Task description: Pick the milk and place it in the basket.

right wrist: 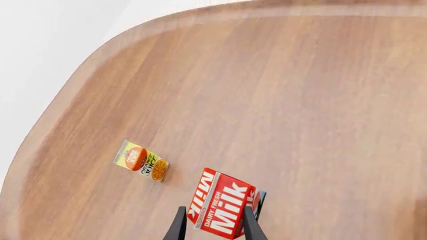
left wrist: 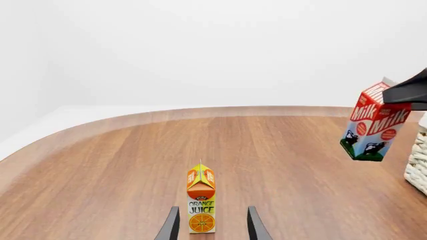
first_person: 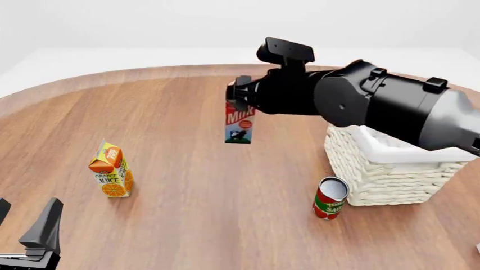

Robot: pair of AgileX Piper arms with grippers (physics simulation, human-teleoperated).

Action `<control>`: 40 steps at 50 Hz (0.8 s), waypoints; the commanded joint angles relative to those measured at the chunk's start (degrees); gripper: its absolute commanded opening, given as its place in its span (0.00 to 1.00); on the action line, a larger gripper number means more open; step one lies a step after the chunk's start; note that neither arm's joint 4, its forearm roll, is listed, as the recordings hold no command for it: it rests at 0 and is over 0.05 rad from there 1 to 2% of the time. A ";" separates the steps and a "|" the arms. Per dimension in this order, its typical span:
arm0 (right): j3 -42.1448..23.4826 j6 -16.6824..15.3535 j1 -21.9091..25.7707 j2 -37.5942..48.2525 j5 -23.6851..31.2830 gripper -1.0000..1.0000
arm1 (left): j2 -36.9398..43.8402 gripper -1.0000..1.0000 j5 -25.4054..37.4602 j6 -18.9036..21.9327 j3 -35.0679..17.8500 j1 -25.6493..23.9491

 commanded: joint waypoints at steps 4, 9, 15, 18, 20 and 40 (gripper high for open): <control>0.39 0.15 -4.09 -7.06 1.06 0.00 | 0.00 1.00 0.00 0.00 0.00 0.00; 0.54 -0.09 -5.27 -8.42 1.49 0.00 | 0.00 1.00 0.00 0.00 0.00 0.00; 0.48 -0.98 -7.63 -11.08 2.65 0.00 | 0.00 1.00 0.00 0.00 0.00 0.00; 0.73 -1.21 -8.48 -11.82 2.84 0.00 | 0.00 1.00 0.00 0.00 0.00 0.00; 0.92 -1.35 -9.07 -12.23 2.93 0.00 | 0.00 1.00 0.00 0.00 0.00 0.00; 3.01 -3.32 -16.95 -16.02 2.96 0.00 | 0.00 1.00 0.00 0.00 0.00 0.00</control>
